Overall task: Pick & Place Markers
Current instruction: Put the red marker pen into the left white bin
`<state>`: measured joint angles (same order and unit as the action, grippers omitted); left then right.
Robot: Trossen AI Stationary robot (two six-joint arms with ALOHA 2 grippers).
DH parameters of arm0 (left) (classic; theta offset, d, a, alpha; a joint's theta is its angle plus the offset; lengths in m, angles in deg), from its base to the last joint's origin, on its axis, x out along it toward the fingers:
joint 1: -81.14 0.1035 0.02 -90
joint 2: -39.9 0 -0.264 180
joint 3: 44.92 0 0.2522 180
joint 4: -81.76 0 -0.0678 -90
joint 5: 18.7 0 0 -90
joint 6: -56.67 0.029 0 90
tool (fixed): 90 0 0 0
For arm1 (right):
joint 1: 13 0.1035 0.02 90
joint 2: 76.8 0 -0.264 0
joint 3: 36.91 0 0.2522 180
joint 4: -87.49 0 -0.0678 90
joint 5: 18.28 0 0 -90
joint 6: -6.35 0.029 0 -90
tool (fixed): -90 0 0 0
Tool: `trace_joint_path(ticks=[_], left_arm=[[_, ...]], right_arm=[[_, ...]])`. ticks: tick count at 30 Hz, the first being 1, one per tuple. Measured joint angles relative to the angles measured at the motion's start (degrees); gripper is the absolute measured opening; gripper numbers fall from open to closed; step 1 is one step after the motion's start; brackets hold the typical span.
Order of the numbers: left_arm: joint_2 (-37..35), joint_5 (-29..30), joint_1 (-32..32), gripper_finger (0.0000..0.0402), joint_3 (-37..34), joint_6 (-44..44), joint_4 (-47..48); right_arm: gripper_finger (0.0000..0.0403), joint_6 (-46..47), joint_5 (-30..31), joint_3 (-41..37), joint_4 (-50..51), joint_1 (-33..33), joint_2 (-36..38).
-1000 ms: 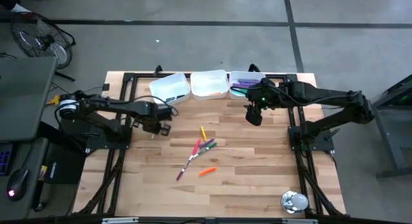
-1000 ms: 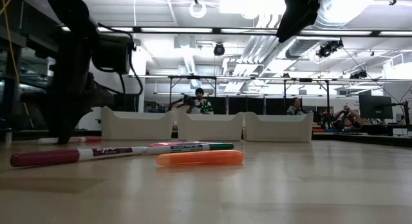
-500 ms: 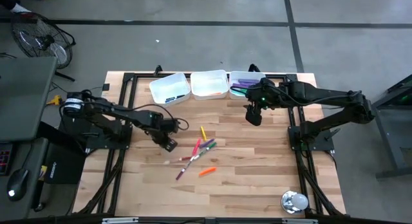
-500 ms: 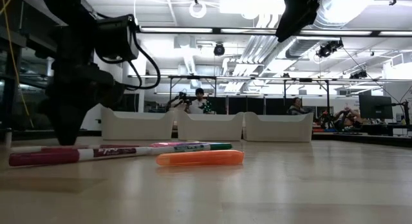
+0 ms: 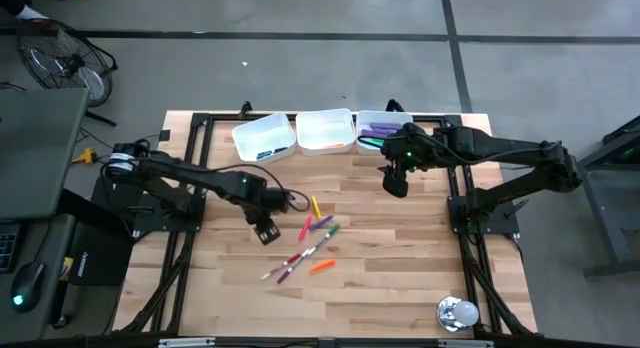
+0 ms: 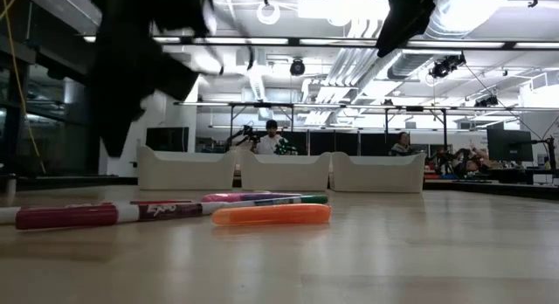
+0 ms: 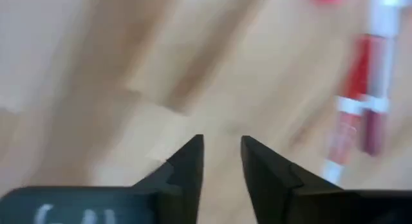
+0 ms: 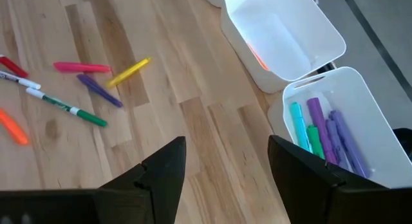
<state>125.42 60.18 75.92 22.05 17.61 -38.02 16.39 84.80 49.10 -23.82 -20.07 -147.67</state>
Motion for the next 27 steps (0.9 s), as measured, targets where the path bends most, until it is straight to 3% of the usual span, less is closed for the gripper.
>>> trace_joint_path(ticks=[4,9,17,22,27], left_arm=[[-0.02,-2.2,-5.02,0.0171,5.4,-4.49,-0.57],[2.21,2.78,-12.35,0.0225,7.9,-13.67,0.02],[7.66,7.0,-21.14,0.0231,8.16,-25.7,-7.64],[13.43,7.0,-23.56,0.0231,8.76,-26.37,-10.44],[19.89,7.35,-23.71,0.0227,13.69,-24.17,-8.87]], right_arm=[[0.0209,-0.02,0.07,0.0,0.12,0.0,0.0],[0.0209,-0.07,0.02,0.0,0.12,0.0,0.0],[0.0209,-1.27,-0.01,0.0,0.11,0.0,0.0],[0.0209,-2.63,-1.84,0.0,0.1,0.0,0.0],[0.0209,-3.04,-2.96,0.0,0.08,0.0,0.0]])
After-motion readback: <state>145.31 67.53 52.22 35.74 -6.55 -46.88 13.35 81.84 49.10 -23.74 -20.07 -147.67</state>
